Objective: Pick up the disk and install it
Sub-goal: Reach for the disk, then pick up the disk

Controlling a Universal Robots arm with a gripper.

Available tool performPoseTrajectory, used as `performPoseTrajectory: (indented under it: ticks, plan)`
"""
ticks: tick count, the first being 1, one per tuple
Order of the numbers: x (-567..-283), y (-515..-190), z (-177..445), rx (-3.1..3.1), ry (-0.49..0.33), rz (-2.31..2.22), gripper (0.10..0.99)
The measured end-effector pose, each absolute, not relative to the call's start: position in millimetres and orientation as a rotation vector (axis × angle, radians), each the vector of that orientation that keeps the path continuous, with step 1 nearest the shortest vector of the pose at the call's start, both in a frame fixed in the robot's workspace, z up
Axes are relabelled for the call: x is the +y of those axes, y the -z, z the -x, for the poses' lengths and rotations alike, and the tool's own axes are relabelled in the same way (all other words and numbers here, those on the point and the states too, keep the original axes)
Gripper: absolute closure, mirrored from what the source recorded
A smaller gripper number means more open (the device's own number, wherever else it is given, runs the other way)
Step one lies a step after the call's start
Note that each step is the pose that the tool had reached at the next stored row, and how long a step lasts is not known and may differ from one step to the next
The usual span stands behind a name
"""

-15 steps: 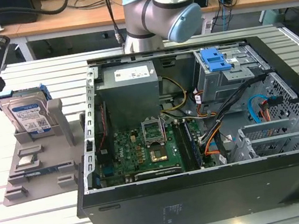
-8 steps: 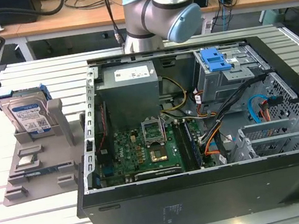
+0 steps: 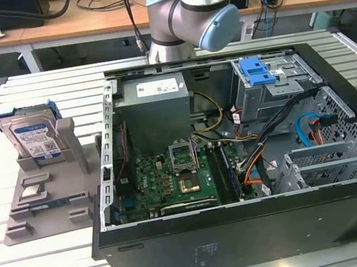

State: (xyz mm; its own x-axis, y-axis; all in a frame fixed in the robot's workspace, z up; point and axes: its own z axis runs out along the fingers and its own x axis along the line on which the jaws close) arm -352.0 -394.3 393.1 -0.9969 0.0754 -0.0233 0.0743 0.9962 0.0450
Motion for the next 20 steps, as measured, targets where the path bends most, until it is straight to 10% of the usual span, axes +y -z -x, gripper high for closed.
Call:
performPoseTrajectory:
  ticks: [20]
  plan:
    - [-384.9,-393.0,364.8,3.114,-0.069,-0.115,0.980]
